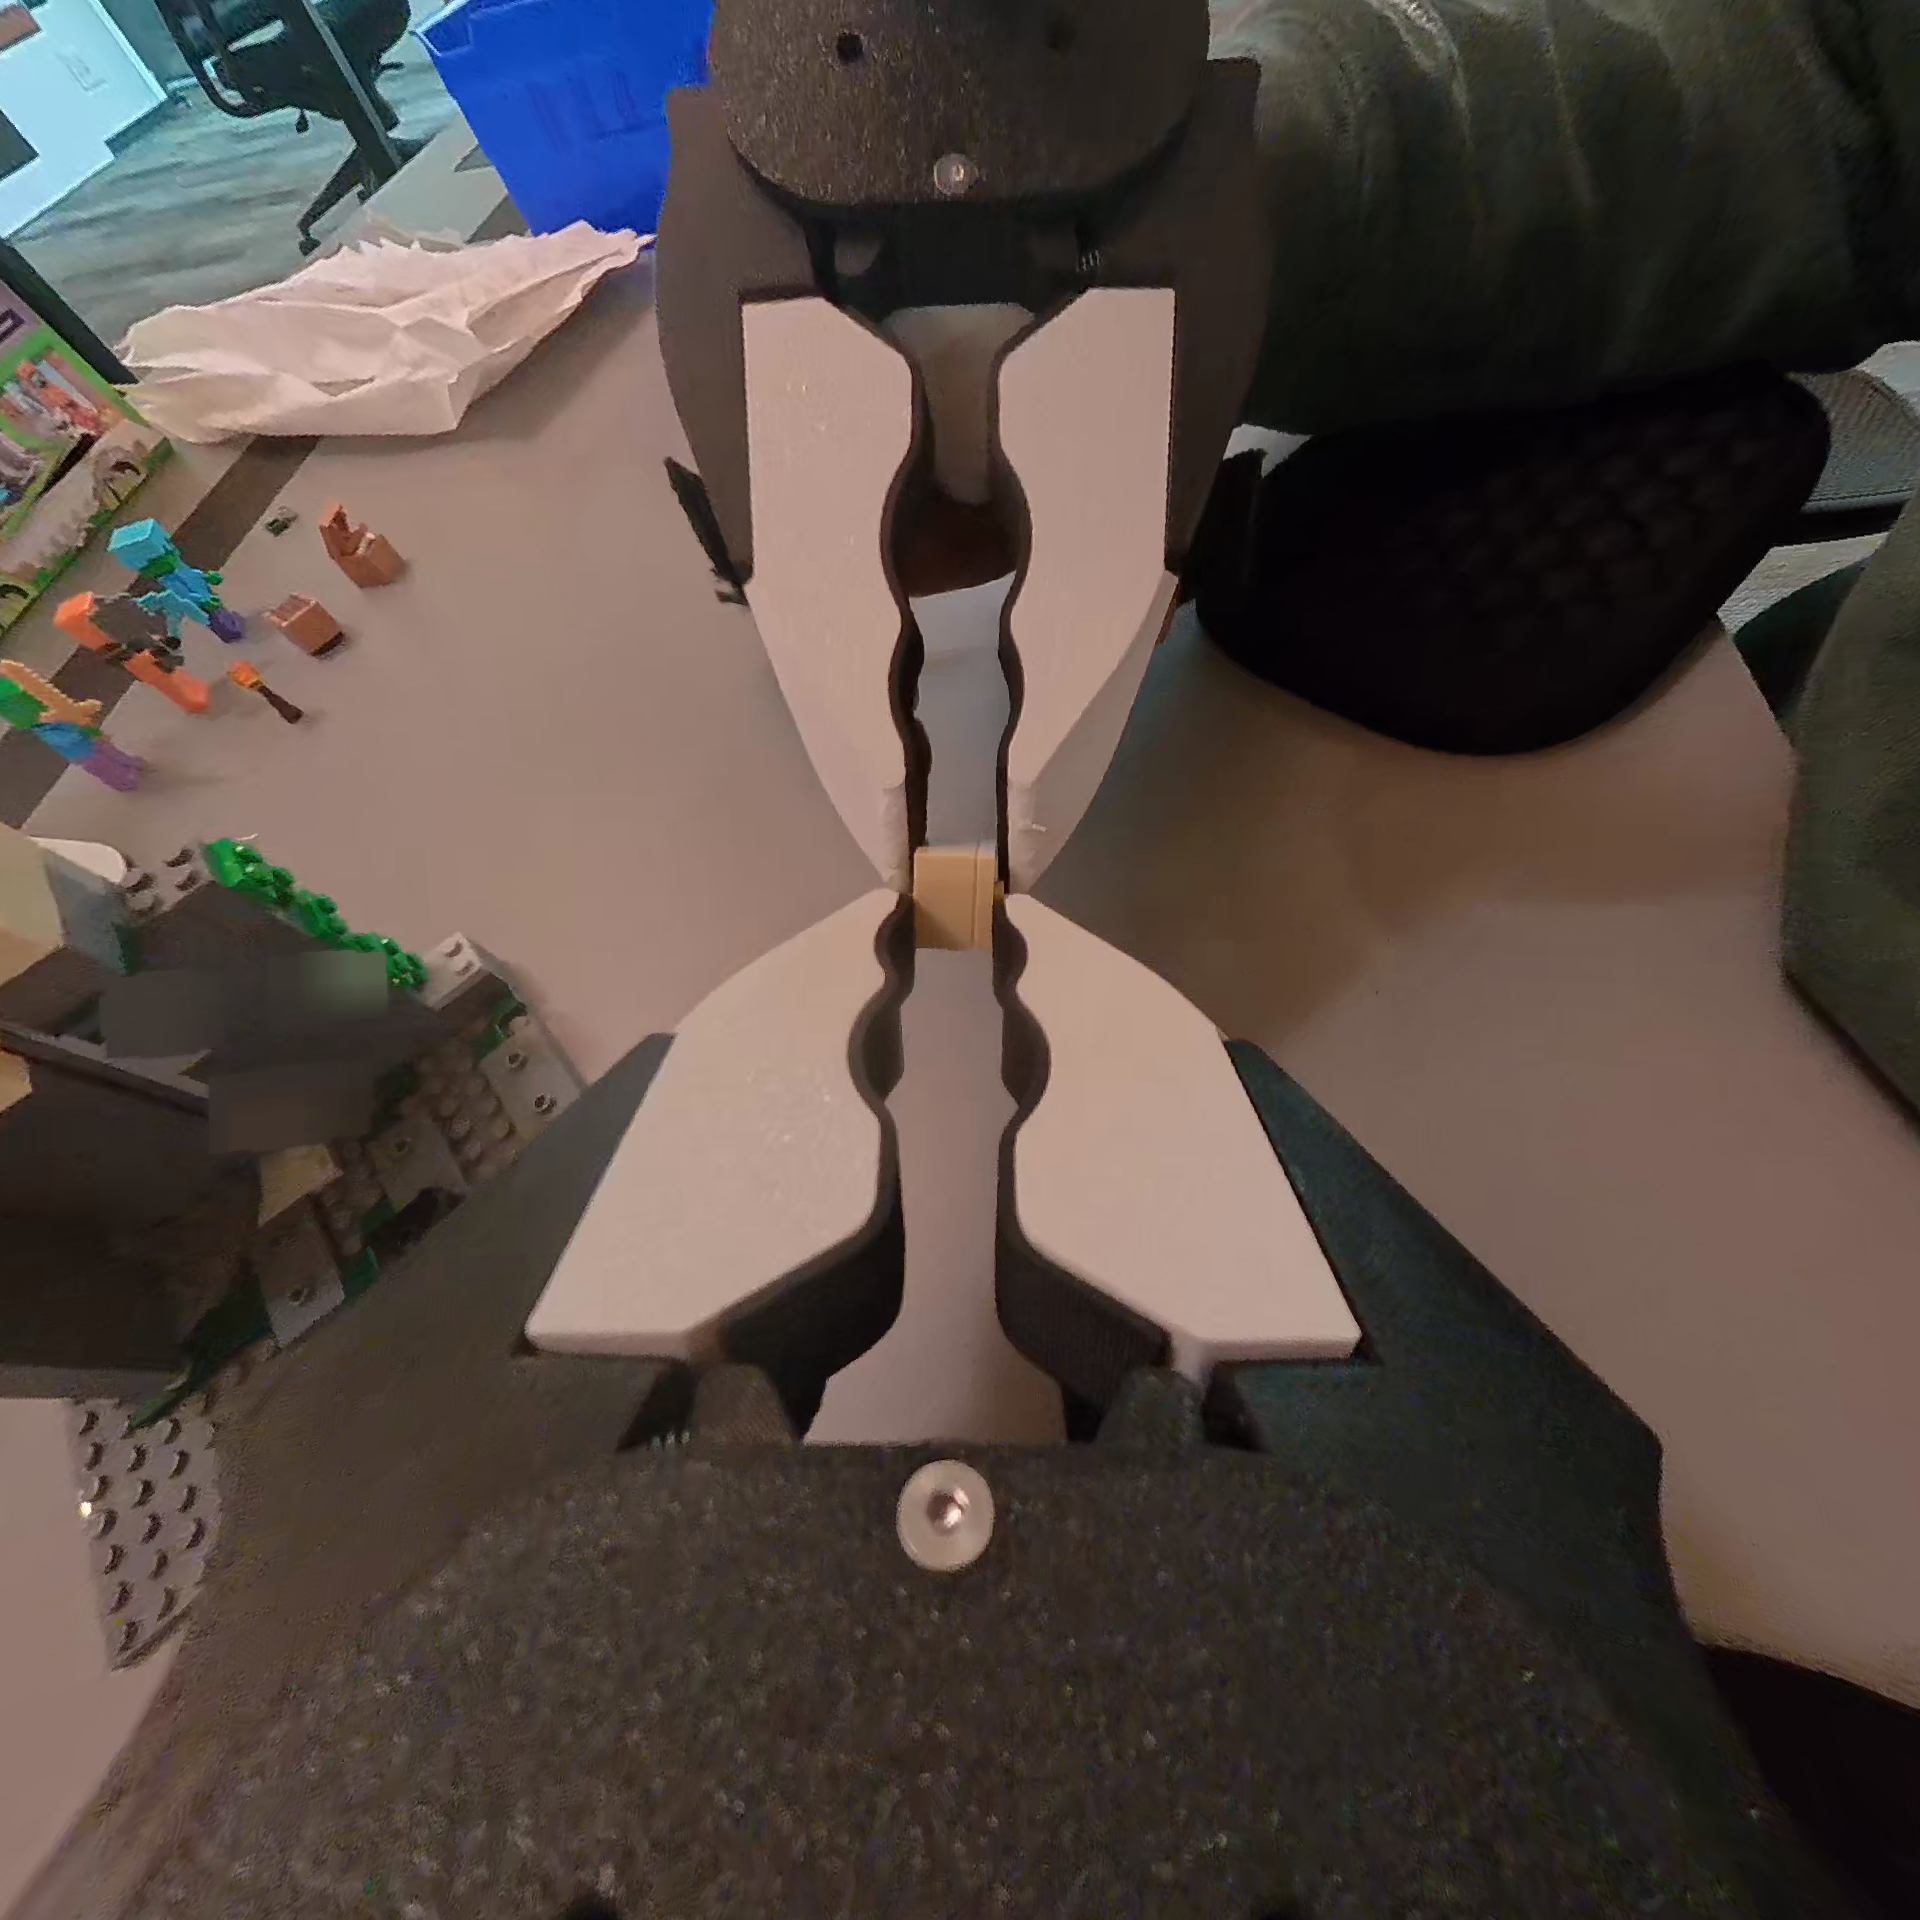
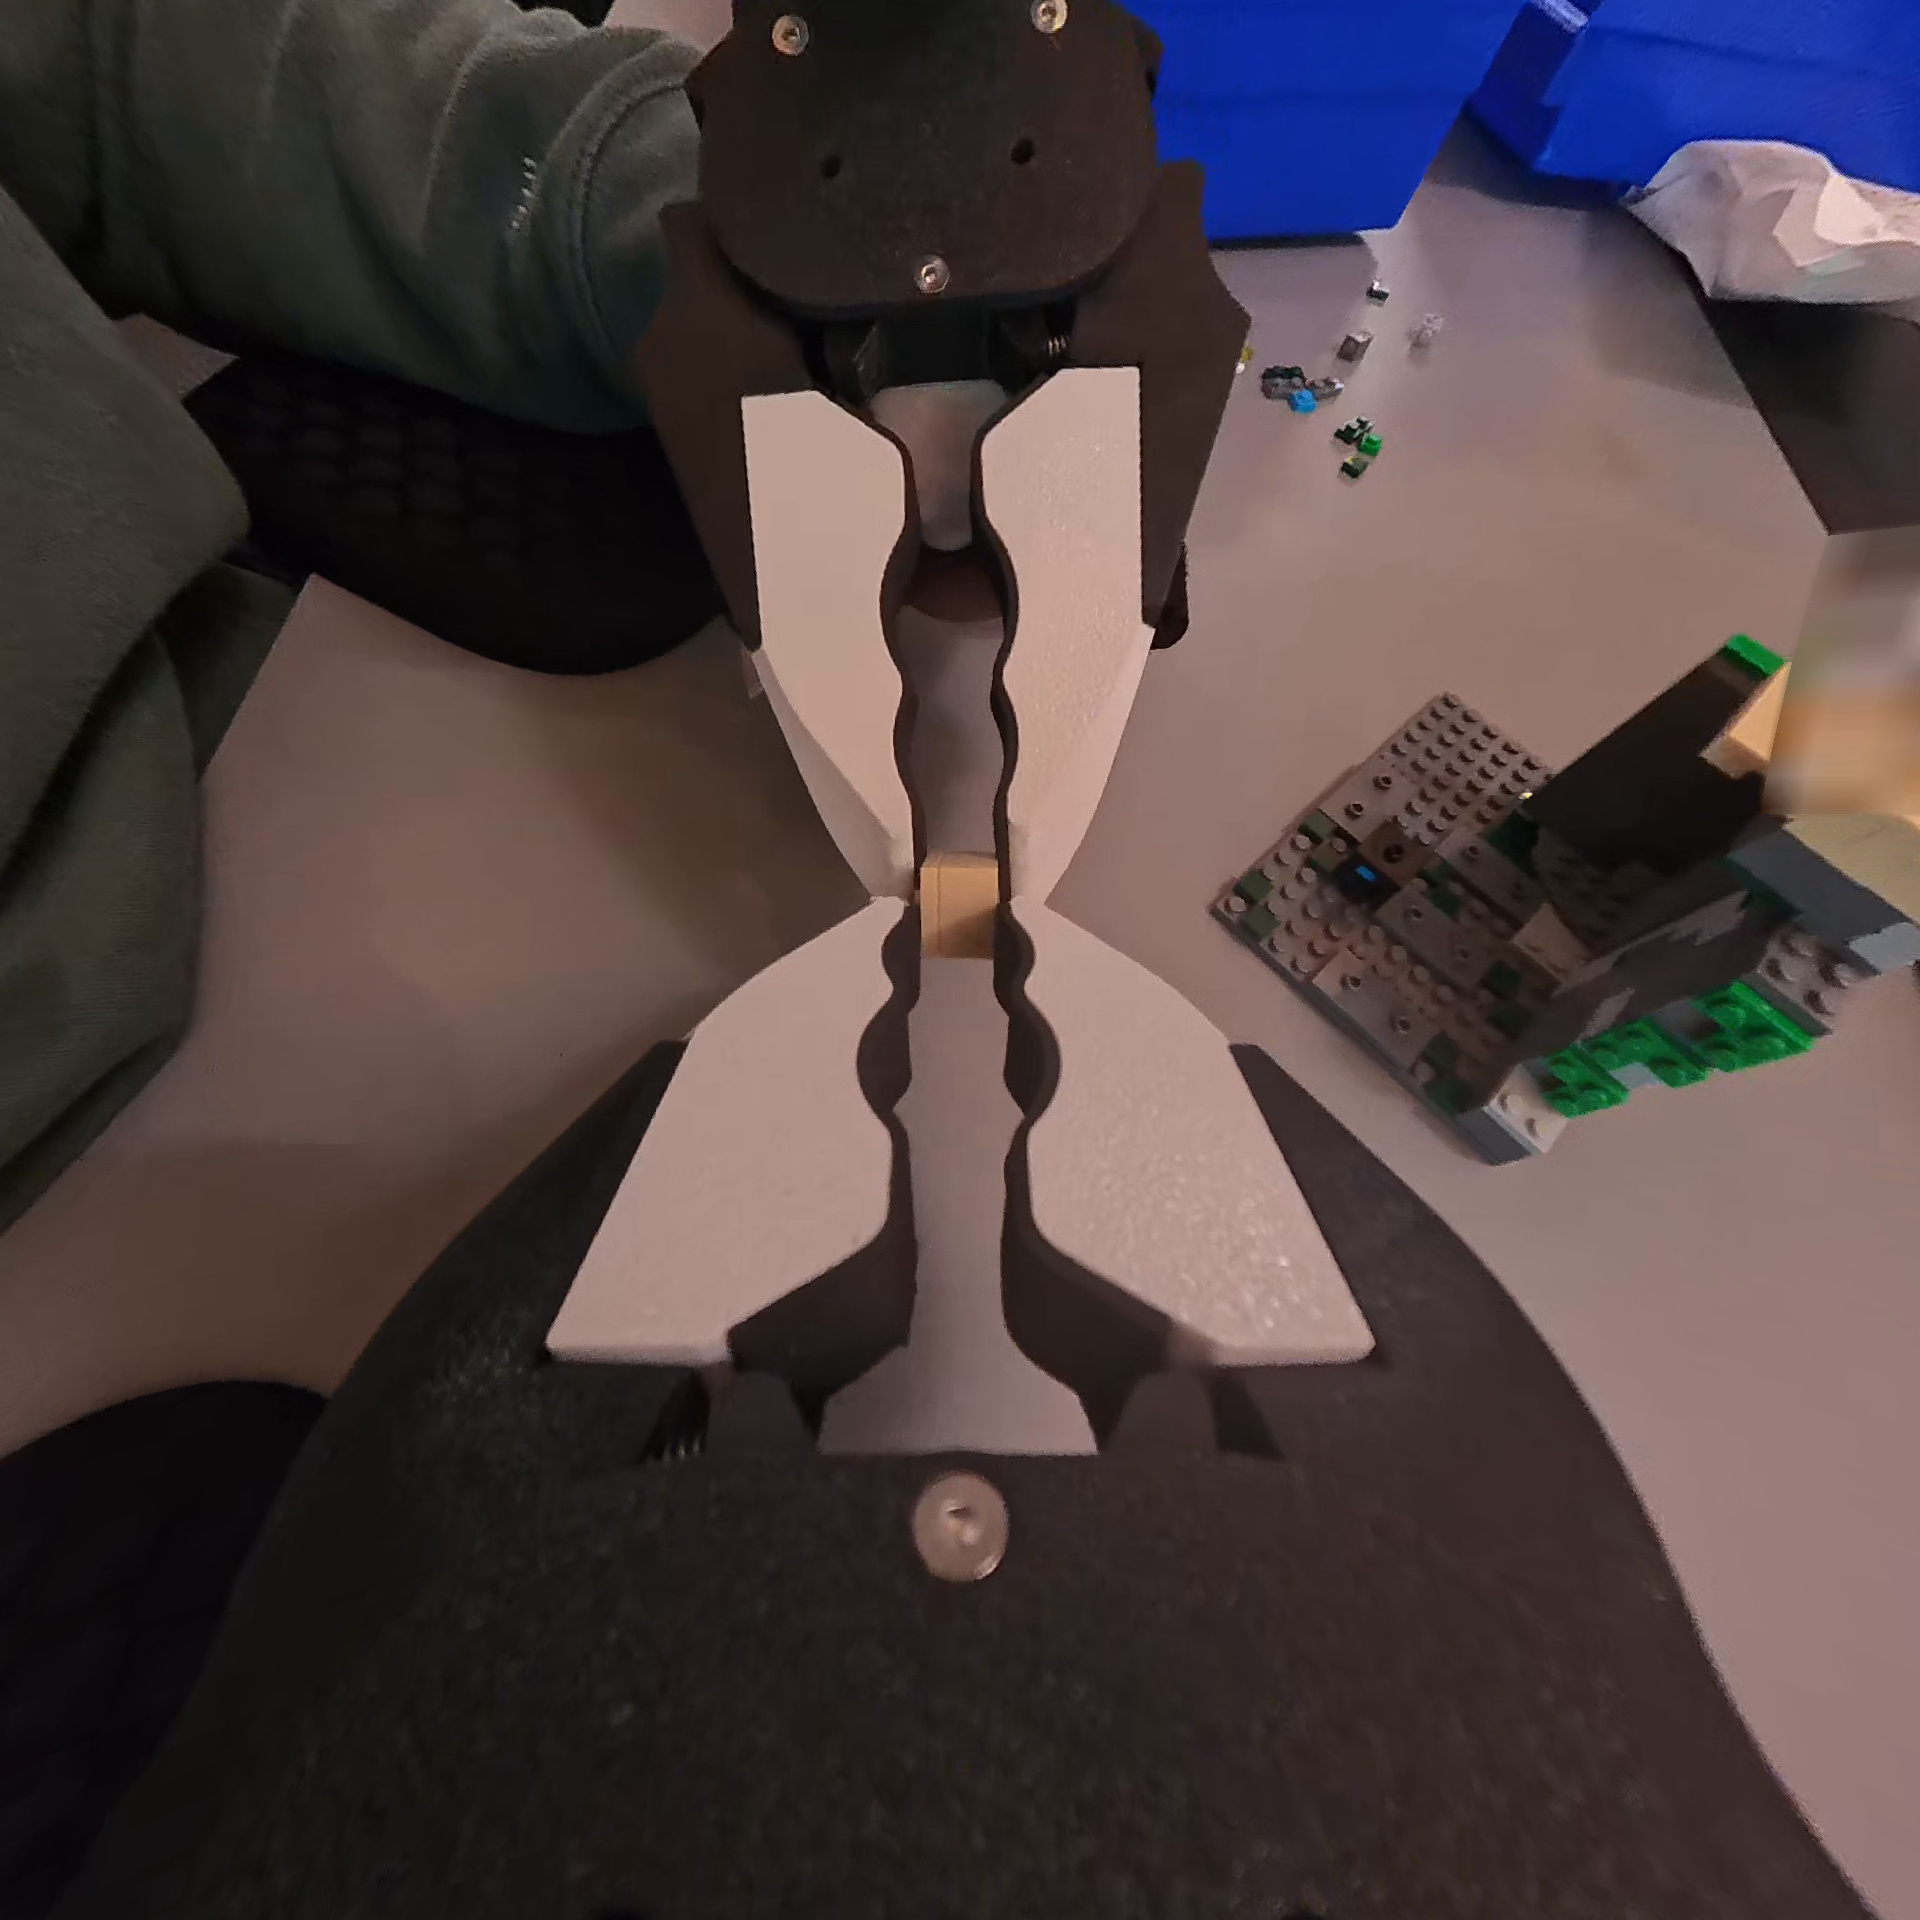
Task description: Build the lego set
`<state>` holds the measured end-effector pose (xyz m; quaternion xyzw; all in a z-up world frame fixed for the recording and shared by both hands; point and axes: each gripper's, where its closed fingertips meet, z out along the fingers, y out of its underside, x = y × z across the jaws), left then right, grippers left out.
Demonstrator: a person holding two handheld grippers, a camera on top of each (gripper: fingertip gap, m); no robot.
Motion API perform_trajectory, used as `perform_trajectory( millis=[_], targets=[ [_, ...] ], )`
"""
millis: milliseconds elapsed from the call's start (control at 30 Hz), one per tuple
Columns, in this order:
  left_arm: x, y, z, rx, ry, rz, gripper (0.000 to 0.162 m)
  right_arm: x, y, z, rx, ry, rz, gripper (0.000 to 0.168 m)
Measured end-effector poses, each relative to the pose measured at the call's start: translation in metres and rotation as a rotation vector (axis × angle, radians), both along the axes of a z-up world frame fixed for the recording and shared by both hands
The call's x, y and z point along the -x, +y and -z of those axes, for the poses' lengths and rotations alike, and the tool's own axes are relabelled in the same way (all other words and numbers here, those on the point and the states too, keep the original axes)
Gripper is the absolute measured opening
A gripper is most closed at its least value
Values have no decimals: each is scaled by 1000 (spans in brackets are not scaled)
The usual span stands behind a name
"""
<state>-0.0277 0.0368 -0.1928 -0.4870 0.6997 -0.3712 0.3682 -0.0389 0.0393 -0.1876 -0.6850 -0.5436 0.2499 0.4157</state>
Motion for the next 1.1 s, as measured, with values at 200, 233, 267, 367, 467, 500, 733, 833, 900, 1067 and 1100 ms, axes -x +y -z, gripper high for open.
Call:
perform_trajectory(
  millis=[200, 233, 267, 367, 467, 500, 733, 833, 900, 1067, 1100],
  targets=[
    [0, 0, 0, 1, 3, 0, 14, 0, -1, 0, 14, 8, 2, 12],
    [1, -1, 0, -1, 9, 6, 14, 1, -1, 0, 14, 7, 1, 12],
    [1, -1, 0, -1, 13, 8, 13, 1, -2, -1, 16, 11, 0, 12],
    [1, -1, -5, 13, -2, 5, 14, 0, -2, -7, 10, 40, 7, 12],
    [0, 0, -15, 103, -50, -1, 14, 0, 0, -18, -33, 98, 12, 13],
    [0, 0, -19, 163, -70, 1, 13, 0, 1, -23, -66, 126, 14, 14],
    [3, 0, -25, 440, -81, 25, 13, -10, 0, -39, -300, 62, 13, 31],
    [3, 1, -35, 551, -130, 29, 13, -8, 0, -40, -444, -17, 23, 36],
    [2, 6, -43, 628, -173, 9, 13, -5, 1, -41, -536, -48, 45, 35],
    [3, 13, -62, 806, -271, 14, 13, -1, 18, -53, -756, -63, 177, 34],
    [3, 12, -63, 819, -272, 17, 13, 1, 18, -56, -770, -55, 186, 35]
  ],
)
